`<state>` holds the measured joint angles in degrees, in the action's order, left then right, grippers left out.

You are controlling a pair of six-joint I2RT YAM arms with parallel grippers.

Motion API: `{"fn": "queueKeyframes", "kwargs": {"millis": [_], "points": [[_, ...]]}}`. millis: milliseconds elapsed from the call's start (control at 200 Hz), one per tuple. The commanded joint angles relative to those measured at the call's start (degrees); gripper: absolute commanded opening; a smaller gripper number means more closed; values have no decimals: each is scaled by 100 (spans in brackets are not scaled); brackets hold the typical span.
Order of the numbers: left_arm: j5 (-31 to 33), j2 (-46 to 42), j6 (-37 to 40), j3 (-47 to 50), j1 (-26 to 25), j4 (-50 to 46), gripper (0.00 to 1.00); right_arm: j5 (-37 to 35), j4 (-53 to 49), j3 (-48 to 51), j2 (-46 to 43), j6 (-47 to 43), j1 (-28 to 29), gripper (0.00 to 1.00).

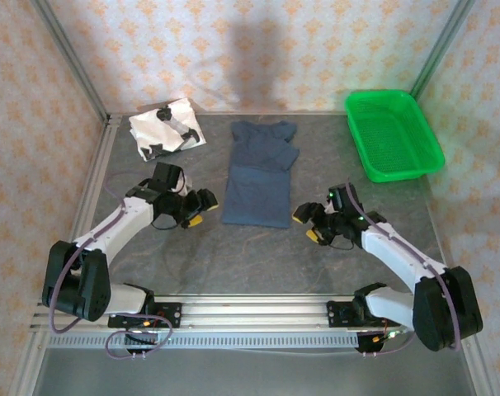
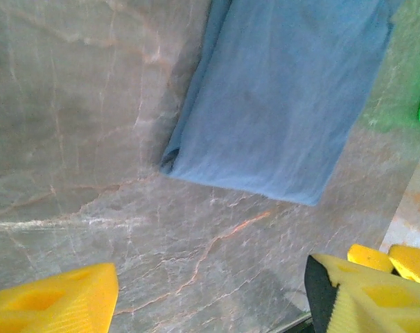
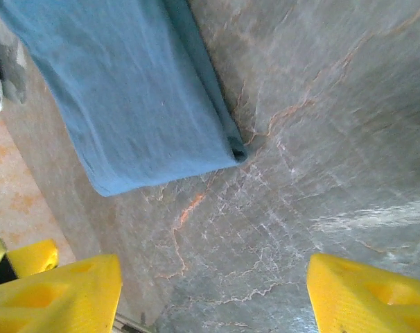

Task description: Fold and stack the t-shirts

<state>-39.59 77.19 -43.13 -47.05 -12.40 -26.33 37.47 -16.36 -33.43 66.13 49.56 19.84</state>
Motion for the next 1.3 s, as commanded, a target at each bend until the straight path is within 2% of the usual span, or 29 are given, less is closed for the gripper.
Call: {"fn": "queueKeyframes", "kwargs": {"millis": [0, 305, 615, 971, 1296], "points": [[-338, 107, -446, 255, -223, 811, 68, 119, 1201, 110, 394, 573, 212, 67], [-212, 848, -940, 495, -525, 1634, 58, 23, 2013, 164, 1245, 887, 384, 56], [-61, 1495, -1082, 346, -612, 2034, 55, -30, 2359, 118, 1744, 958, 395, 51], [105, 2065, -1318, 82, -667, 2518, 50, -41, 2606, 2, 2250, 1015, 398, 48], [188, 2510, -1373, -404, -696, 2506, 45, 37, 2395, -552, 2799, 873, 403, 43]]}}
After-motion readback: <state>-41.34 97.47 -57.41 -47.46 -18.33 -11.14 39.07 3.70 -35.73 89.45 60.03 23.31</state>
